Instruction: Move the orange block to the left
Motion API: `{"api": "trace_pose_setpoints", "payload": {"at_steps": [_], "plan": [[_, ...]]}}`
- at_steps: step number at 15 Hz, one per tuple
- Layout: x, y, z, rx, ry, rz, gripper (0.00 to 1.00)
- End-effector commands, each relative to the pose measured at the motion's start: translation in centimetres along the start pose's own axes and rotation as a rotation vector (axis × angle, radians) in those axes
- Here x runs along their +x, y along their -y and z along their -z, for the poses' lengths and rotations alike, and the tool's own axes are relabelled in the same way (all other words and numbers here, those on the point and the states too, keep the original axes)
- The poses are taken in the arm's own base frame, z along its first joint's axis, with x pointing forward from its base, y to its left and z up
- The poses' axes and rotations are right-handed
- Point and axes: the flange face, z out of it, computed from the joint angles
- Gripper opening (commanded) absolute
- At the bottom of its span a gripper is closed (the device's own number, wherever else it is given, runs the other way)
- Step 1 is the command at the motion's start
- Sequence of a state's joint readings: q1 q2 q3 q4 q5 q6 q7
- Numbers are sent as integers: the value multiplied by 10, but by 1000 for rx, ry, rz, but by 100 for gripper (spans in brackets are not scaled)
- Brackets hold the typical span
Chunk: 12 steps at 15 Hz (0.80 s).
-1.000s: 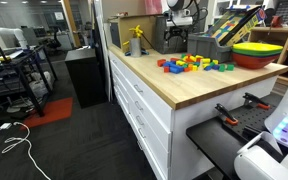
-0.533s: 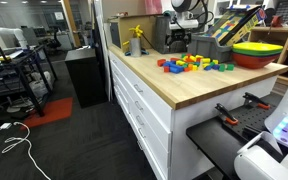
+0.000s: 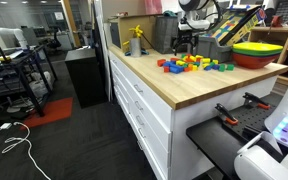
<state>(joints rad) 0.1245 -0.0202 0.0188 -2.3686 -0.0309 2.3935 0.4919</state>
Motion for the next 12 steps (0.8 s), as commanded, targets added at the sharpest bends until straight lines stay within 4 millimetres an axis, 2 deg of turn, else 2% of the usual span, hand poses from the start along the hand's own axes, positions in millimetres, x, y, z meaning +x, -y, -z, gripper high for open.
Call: {"api": "trace_pose_setpoints", "payload": {"at_steps": [1,7,12], "plan": [[-16,-13,21,46,-12,83,100],[-30,-11,57,94,-45,252,100],[-55,-10,76,132,4,339,100]]}}
